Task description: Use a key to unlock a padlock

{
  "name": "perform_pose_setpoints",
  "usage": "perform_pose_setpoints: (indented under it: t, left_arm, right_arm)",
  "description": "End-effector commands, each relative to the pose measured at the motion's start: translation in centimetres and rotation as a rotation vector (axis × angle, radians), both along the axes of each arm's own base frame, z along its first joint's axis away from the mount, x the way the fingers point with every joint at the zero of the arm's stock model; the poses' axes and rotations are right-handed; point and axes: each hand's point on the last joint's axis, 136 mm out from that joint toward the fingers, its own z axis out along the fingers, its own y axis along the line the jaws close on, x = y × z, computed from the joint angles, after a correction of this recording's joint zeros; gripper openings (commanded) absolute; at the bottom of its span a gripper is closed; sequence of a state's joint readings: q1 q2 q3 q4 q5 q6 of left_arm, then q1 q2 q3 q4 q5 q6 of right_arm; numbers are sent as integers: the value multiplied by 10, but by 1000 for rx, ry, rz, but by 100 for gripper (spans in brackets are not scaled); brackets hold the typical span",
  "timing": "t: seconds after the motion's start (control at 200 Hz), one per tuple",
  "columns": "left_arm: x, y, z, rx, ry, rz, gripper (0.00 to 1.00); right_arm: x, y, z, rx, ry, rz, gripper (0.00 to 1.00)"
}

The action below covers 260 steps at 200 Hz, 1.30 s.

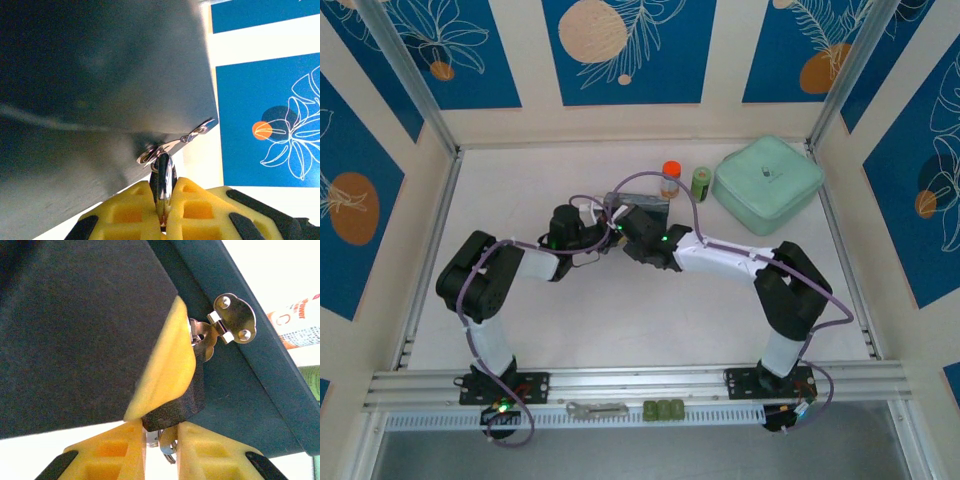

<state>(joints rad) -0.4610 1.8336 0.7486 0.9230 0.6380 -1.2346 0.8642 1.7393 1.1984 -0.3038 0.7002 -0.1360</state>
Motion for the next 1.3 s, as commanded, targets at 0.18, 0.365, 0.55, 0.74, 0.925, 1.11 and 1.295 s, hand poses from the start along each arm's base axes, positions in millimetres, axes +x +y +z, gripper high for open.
perform_pose_setpoints:
  t: [0.18,0.365,0.55,0.74,0.925,1.11,1.295]
  left_arm:
    - [-13,-15,43,-92,-89,-96,0]
    - [-12,-15,42,-86,-92,-98,0]
    - [-13,-16,37,-59,-105,-109,0]
    - [-14,-15,37,-54,-115,-114,0]
    - [-14,-16,41,-55,-119,-119,0]
    - [-11,-16,42,-27,-109,-109,0]
    - [-10,-17,41,-30,-93,-114,0]
  right_arm:
    - [21,6,-6,-66,-159,15,7]
    - [12,4,-6,63,-31,2,0]
    - [-14,12,19,467,326,60,0]
    - [-21,2,33,755,603,36,0]
    - [-21,-1,29,786,652,28,0]
    - [-21,-8,23,624,528,11,3]
    - [-14,-18,15,443,396,-27,31]
